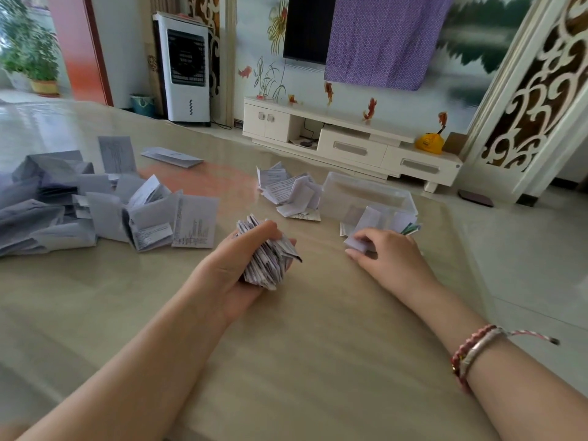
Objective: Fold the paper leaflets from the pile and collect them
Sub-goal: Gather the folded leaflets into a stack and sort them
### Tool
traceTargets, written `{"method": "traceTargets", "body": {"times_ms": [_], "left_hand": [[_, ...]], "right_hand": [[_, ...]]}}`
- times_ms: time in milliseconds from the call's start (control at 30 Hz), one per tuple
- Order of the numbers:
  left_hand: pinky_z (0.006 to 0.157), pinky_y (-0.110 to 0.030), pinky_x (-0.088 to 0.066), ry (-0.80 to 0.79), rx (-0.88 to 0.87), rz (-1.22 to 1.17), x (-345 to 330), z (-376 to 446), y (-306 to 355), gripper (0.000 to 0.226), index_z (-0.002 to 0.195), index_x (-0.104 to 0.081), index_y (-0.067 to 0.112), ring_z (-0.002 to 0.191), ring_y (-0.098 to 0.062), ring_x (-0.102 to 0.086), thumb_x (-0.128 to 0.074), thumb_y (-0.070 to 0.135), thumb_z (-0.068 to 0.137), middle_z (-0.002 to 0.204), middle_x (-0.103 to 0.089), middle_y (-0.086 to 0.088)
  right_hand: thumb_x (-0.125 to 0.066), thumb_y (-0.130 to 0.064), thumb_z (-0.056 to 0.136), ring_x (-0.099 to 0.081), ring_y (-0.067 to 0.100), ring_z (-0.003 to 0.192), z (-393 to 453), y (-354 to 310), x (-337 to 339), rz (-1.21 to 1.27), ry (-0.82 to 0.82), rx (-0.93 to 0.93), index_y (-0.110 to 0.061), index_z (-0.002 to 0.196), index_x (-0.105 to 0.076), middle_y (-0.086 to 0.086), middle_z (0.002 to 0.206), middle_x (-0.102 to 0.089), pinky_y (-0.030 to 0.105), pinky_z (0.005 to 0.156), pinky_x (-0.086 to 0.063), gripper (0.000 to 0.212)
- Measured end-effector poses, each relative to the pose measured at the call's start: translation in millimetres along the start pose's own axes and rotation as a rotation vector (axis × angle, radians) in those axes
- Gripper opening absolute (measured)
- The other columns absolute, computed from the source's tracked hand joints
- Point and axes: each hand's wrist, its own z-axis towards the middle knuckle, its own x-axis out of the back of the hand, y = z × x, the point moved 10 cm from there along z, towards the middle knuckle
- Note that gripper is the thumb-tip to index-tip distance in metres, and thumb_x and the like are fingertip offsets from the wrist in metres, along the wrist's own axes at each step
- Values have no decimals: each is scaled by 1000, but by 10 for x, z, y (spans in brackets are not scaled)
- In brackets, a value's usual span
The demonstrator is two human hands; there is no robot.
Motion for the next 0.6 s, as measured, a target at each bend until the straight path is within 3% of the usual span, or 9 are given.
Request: {"method": "traceTargets", "body": {"times_ms": [100,200,267,367,467,600], "left_hand": [[77,-34,-57,-2,-8,4,-25,-7,11,10,96,-54,8,74,-20,-72,-58,2,88,87,-61,-15],[65,-28,-51,-15,-28,55,-27,7,20,15,99,-50,11,62,-17,-57,-57,3,88,72,-53,-8],[61,-27,-49,8,-32,81,12,21,22,18,101,-49,11,60,-16,-54,-58,4,87,69,-52,-6],[60,-26,-50,20,-40,105,34,29,38,18,101,-51,10,62,-17,-54,-59,4,87,72,-53,-7],[57,-26,-51,29,-67,123,45,24,71,18,102,-52,10,63,-17,-55,-59,4,87,74,-53,-8],[55,-24,-52,-15,-50,89,18,9,55,19,103,-51,10,63,-17,-56,-59,4,87,74,-54,-8]], "right_hand": [[-65,-32,88,-61,22,101,15,37,11,40,15,-40,-16,107,-66,0,105,-70,32,87,-44,25],[-57,-24,91,-63,27,88,31,-14,20,-81,45,-20,-15,89,-65,3,87,-69,29,69,-40,12],[-54,-20,90,-63,28,75,22,-53,80,-107,105,-7,-14,80,-65,4,74,-66,30,62,-39,16],[-57,-17,90,-62,15,67,-40,-144,267,293,177,-21,-15,78,-67,-2,70,-66,28,63,-45,16],[-54,-9,95,-55,4,62,-126,-491,364,854,56,25,-7,88,-67,-3,69,-62,13,61,-43,15],[-51,-10,98,-53,8,58,-218,-892,310,1044,-108,112,-4,96,-65,0,67,-59,18,58,-40,16]]}}
